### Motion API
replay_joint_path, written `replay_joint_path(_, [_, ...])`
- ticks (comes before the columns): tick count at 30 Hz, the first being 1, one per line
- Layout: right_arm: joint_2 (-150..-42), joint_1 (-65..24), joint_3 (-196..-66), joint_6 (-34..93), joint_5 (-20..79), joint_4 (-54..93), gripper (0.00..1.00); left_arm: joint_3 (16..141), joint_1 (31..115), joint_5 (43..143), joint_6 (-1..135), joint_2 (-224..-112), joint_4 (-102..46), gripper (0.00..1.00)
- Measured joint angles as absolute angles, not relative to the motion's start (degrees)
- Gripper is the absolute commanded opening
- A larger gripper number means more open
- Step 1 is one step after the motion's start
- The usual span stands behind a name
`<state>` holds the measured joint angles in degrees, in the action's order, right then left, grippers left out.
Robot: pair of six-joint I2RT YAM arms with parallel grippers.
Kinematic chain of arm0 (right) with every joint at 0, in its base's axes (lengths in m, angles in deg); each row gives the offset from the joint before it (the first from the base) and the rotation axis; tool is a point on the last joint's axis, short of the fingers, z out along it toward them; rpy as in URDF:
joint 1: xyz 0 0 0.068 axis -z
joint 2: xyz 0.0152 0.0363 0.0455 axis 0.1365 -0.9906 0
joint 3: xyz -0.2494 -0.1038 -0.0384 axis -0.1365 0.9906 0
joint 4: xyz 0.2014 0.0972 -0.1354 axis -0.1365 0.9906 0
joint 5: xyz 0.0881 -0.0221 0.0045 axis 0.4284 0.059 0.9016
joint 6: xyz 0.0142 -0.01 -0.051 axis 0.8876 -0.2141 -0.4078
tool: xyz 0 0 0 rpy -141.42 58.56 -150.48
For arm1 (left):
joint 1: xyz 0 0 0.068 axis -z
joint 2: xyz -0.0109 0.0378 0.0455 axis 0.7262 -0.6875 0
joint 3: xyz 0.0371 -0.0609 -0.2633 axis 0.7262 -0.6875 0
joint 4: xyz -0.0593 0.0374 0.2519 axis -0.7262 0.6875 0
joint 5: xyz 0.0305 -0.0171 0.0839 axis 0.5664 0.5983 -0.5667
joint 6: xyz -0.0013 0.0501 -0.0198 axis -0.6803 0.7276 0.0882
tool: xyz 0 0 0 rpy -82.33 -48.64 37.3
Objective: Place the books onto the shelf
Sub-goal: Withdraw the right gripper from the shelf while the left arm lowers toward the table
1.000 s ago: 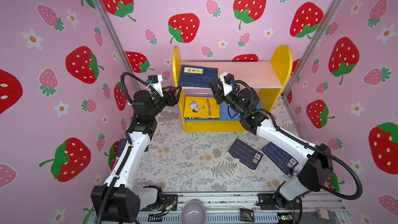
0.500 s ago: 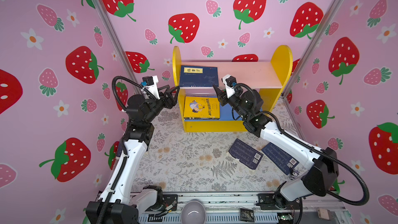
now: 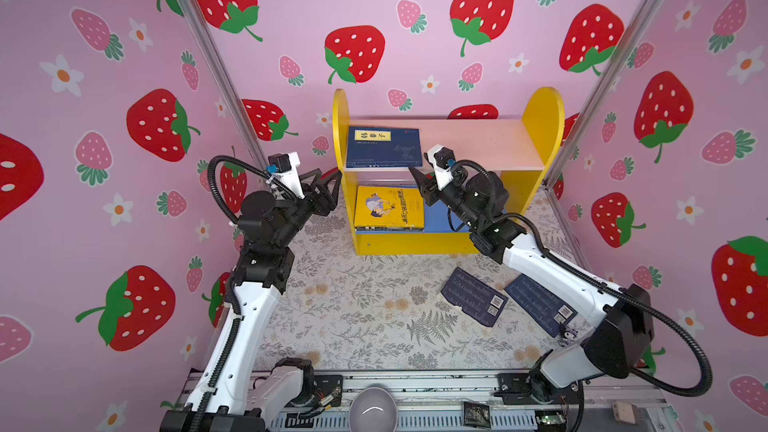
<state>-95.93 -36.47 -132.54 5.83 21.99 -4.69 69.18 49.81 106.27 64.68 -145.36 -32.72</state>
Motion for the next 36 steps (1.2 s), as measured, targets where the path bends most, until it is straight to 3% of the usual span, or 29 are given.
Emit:
replay_joint_path(6, [-93.5, -36.3, -129.8, 7.7, 25.0, -3.8, 0.63, 68.0, 49.8, 98.1, 64.3, -142.3, -27.1, 0.84])
replay_joint_path(10, [-88.0, -36.2, -123.0, 10.3, 26.7, -2.0, 0.68, 65.9, 49.7, 83.0, 60.3, -138.9, -20.0, 0.96])
replay_joint_path(14, [-82.9, -36.3, -115.5, 13.2, 27.4, 0.1, 0.71, 61.8, 46.3, 69.0, 54.3, -137.2, -10.3, 1.0])
replay_joint_path(18, [-78.2, -36.5, -108.0, 16.7, 27.5, 1.3, 0.72, 58.1, 39.3, 63.8, 47.5, -140.0, -3.7, 0.99])
replay_joint_path(26, [-74.6, -36.7, -101.0, 21.4, 27.2, 1.4, 0.74, 53.5, 22.3, 70.0, 37.7, -154.1, -1.8, 1.0])
replay_joint_path(29, [-74.5, -36.7, -101.0, 22.0, 26.5, 1.4, 0.74, 52.0, 19.5, 72.6, 34.9, -157.6, -2.9, 1.0])
replay_joint_path(36, [-74.7, -36.7, -101.0, 22.5, 26.0, 1.3, 0.74, 45.1, 14.9, 79.8, 29.3, -161.2, -9.1, 0.86])
